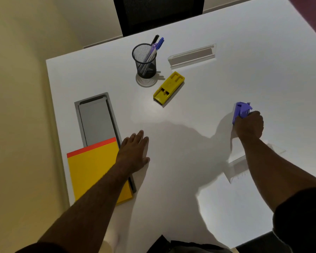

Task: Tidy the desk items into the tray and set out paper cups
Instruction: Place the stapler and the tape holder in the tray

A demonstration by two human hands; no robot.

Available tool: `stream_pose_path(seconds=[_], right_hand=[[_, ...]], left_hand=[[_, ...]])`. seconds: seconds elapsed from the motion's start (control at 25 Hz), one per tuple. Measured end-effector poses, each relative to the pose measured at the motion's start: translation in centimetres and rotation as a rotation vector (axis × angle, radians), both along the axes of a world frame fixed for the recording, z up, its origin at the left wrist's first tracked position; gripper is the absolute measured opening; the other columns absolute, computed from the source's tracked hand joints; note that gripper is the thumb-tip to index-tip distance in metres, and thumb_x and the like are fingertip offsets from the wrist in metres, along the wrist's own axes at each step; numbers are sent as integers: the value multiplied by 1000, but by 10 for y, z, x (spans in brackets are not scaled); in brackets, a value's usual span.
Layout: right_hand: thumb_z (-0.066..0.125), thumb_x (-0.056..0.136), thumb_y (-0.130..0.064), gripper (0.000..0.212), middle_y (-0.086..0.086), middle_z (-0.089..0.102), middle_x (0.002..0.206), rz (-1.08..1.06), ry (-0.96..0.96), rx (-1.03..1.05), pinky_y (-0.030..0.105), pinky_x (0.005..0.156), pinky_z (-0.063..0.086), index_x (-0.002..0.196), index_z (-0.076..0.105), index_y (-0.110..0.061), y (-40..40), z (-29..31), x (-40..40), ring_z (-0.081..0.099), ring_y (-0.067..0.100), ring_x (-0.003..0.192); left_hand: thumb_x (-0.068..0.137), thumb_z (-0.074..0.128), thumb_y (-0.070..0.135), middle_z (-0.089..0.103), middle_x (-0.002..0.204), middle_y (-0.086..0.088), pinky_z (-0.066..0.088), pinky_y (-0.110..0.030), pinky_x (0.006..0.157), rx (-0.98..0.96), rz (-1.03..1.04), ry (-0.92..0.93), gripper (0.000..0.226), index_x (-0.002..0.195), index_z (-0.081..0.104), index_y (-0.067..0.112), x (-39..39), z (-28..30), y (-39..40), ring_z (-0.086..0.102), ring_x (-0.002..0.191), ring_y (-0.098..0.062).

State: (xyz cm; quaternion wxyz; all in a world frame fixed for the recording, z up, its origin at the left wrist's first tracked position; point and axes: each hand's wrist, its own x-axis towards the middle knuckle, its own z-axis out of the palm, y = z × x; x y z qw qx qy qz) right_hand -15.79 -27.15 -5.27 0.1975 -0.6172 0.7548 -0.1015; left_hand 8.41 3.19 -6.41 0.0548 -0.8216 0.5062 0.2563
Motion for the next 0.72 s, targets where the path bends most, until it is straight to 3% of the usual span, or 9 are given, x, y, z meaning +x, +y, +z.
stream_pose_path(seconds=[0.16, 0.28, 0.44, 0.52, 0.6, 0.72], right_hand=[[63, 84, -18, 35, 22, 62, 113, 19, -58, -27, 44, 86, 48, 112, 53, -1, -3, -7, 2, 60, 38, 102], [67, 82, -21, 37, 16, 64, 117, -72, -251, -10, 40, 88, 50, 115, 54, -9, 8, -9, 10, 62, 32, 104], [67, 83, -28, 30, 9, 68, 109, -154, -449, -31, 31, 79, 50, 107, 58, -13, 37, -5, 37, 64, 24, 93], [67, 83, -28, 25, 6, 69, 102, -58, -509, -39, 28, 79, 48, 102, 59, -15, 60, 1, 60, 64, 25, 92], [69, 83, -25, 20, 1, 66, 94, 109, -550, -51, 14, 70, 38, 98, 59, -16, 86, 7, 85, 62, 21, 85], [70, 81, -16, 19, 2, 65, 93, 441, -630, -28, 19, 69, 42, 98, 60, -13, 126, 13, 129, 58, 16, 82]], left_hand=[[85, 61, 52, 1, 166, -3, 3, -45, 121, 4, -8, -25, 86, 153, 16, 24, 0, 2, 0, 7, 152, -27], [86, 59, 53, -1, 166, -2, 3, -45, 121, 0, 1, -3, 86, 154, 15, 25, 1, 5, 2, 6, 152, -26], [87, 58, 52, -1, 166, -2, 3, -46, 121, -17, -11, 5, 85, 154, 14, 24, 2, 4, 4, 5, 152, -26], [87, 57, 53, -1, 166, -2, 3, -47, 121, -16, -21, 5, 84, 154, 14, 25, 5, 3, 6, 5, 152, -26], [88, 55, 53, -1, 166, -3, 3, -47, 121, -13, -28, 4, 82, 154, 15, 25, 7, 2, 8, 5, 152, -27], [90, 49, 55, 10, 165, -8, 12, -46, 121, -153, 101, -78, 75, 151, 25, 19, 11, 4, 20, 14, 151, -28]])
